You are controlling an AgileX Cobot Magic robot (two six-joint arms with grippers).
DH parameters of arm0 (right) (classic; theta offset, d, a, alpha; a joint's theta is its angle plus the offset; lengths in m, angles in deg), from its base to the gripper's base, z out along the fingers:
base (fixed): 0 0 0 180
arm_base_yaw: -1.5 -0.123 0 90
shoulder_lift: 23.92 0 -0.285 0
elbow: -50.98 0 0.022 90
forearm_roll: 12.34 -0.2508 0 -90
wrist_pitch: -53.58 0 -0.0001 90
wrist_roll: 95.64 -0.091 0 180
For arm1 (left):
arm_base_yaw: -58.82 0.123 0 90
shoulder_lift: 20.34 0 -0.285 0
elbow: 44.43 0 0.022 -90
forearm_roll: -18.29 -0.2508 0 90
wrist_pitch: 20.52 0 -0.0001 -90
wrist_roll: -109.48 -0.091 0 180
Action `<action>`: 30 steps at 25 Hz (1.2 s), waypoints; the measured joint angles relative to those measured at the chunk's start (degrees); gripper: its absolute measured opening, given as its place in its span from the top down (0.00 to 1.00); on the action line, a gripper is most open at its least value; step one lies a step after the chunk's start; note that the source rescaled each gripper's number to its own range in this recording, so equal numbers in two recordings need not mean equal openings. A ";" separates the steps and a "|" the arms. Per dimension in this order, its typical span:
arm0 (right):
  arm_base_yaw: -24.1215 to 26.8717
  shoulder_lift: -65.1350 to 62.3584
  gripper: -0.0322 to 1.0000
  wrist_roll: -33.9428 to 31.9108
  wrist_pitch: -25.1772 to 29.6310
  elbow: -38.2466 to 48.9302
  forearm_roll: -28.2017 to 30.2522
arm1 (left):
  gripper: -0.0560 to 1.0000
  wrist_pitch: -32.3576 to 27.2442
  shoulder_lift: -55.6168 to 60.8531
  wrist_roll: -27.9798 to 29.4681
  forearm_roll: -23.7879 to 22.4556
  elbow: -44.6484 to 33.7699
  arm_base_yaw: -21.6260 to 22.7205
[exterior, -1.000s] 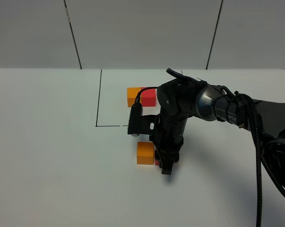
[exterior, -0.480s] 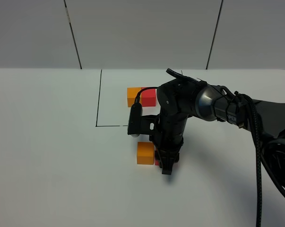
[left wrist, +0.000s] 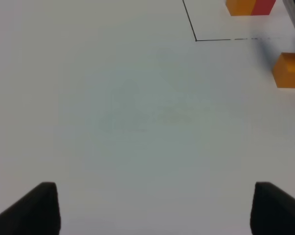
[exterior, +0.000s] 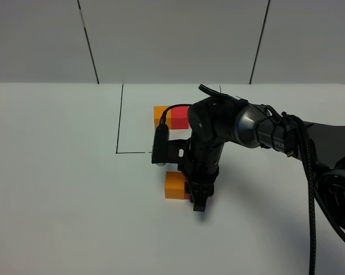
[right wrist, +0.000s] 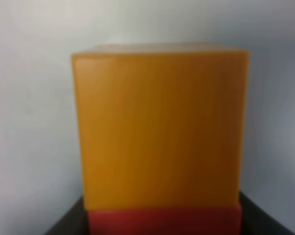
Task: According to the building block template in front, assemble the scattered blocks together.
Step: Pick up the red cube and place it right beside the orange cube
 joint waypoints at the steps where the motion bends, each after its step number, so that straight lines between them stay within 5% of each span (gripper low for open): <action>1: -0.04 0.00 0.97 0.00 0.00 0.00 0.00 | 0.32 0.00 0.00 0.00 0.00 0.00 0.00; 24: -0.34 0.04 0.95 1.78 0.05 -0.17 1.04 | 0.32 0.00 0.00 0.00 0.00 0.00 0.00; 27: -0.34 0.04 0.76 1.84 -0.94 -0.17 1.44 | 0.32 0.00 0.00 0.00 0.00 0.00 0.00; 30: -0.34 0.04 0.46 0.76 -1.42 -0.23 1.57 | 0.32 0.00 0.00 0.00 0.00 0.00 0.00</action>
